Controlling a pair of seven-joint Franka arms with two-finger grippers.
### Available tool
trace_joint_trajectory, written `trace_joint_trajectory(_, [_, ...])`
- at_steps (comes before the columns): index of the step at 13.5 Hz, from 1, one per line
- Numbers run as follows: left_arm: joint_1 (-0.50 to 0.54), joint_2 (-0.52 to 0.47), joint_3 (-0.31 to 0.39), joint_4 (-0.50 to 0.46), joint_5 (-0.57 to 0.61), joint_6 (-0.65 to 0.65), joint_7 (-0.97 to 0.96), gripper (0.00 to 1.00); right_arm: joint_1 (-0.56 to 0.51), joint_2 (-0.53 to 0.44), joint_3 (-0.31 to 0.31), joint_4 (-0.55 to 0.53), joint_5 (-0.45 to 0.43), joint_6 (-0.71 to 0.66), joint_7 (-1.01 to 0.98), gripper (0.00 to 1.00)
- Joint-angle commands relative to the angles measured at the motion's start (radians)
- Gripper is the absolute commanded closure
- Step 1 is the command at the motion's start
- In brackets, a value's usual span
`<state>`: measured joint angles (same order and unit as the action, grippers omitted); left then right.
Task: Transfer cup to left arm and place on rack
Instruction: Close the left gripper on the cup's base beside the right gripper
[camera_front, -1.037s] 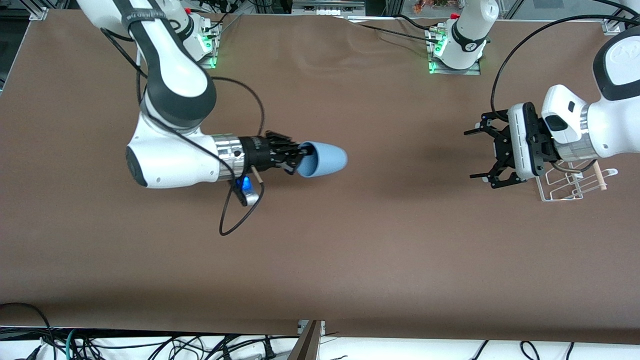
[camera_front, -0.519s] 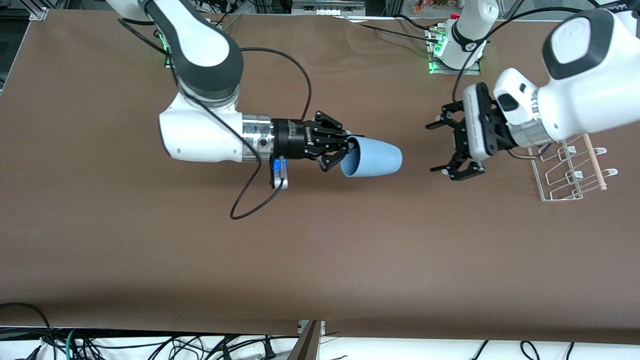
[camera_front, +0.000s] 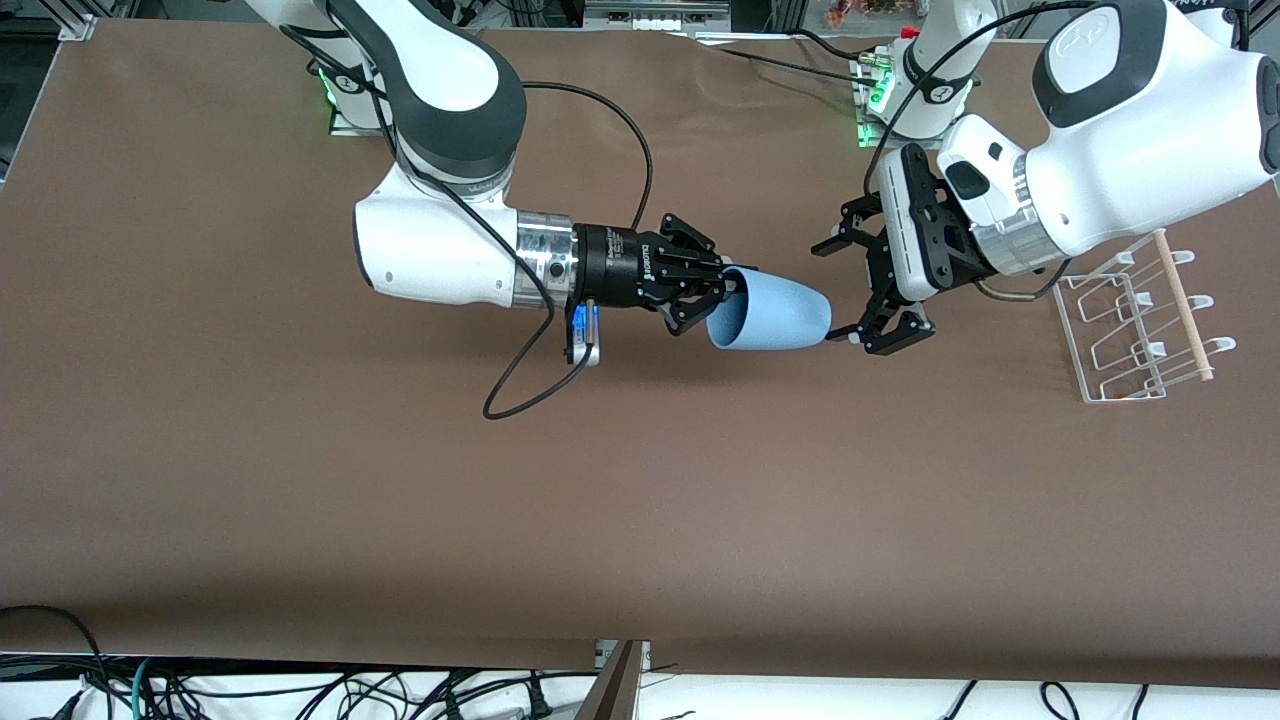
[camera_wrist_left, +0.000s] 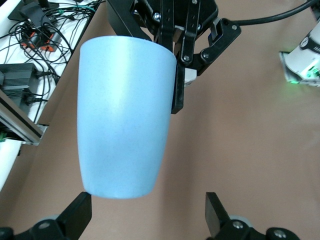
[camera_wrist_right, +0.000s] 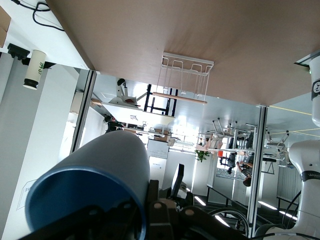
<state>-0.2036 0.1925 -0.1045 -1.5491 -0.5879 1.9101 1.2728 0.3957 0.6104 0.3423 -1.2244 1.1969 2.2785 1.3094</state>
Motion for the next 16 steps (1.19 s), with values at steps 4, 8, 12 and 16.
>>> trace_joint_trajectory(4, [0.001, -0.025, -0.037, 0.001, 0.091, 0.099, -0.085, 0.0, 0.018, 0.019, 0.006, 0.028, 0.013, 0.004, 0.004, 1.0])
trace_joint_trajectory(8, [-0.008, -0.015, -0.047, 0.001, 0.094, 0.139, -0.145, 0.0, 0.02, 0.019, 0.004, 0.026, 0.013, 0.004, -0.005, 1.0])
trace_joint_trajectory(12, [-0.008, 0.007, -0.081, 0.001, 0.095, 0.142, -0.181, 0.0, 0.017, 0.02, 0.004, 0.026, 0.013, 0.004, -0.005, 1.0])
trace_joint_trajectory(16, [-0.02, 0.083, -0.081, 0.027, 0.103, 0.141, -0.17, 0.0, 0.011, 0.023, 0.004, 0.026, 0.013, 0.004, -0.009, 1.0])
